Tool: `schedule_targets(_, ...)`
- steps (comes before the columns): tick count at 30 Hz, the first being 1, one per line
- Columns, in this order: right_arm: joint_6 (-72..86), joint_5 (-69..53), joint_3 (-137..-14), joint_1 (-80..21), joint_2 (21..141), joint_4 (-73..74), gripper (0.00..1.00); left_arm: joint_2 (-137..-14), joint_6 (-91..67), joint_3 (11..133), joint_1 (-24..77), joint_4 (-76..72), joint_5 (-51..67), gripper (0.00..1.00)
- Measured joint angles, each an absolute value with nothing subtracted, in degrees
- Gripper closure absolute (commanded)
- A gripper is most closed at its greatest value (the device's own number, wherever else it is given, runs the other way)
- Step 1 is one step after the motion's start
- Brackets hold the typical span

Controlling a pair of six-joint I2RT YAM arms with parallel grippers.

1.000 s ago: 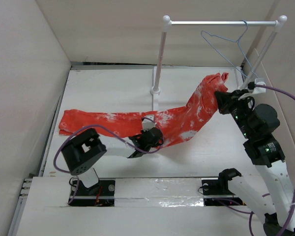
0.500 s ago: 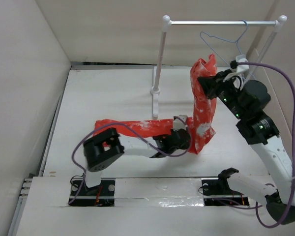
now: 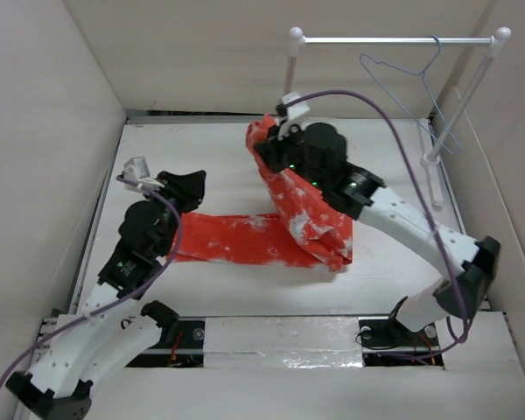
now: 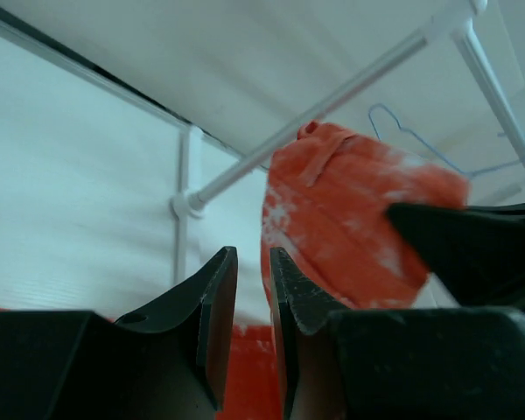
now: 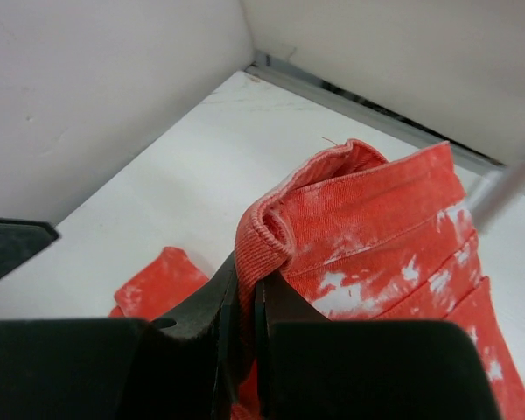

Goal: Place the trousers on the hanger
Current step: Fold the trousers at the center of the board.

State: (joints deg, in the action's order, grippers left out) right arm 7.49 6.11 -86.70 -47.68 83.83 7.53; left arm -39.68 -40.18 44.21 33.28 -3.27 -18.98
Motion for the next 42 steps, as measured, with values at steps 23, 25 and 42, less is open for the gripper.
schedule_targets(23,10.87,9.74,-62.54,-59.29,85.25,-7.84,1.00,-32.42,-42.78,34.76,30.28,3.95,-19.90,0.71)
schedule_targets(25,12.08,10.70,-54.94,-55.99,78.81,-11.60,1.00,-38.20,-43.24,32.86,30.28,0.40,-18.15,0.71)
schedule_targets(42,24.40,13.61,-23.51,-56.14,77.56,-19.66,1.00,-49.91,-44.88,18.48,29.52,-12.43,-14.37,0.76)
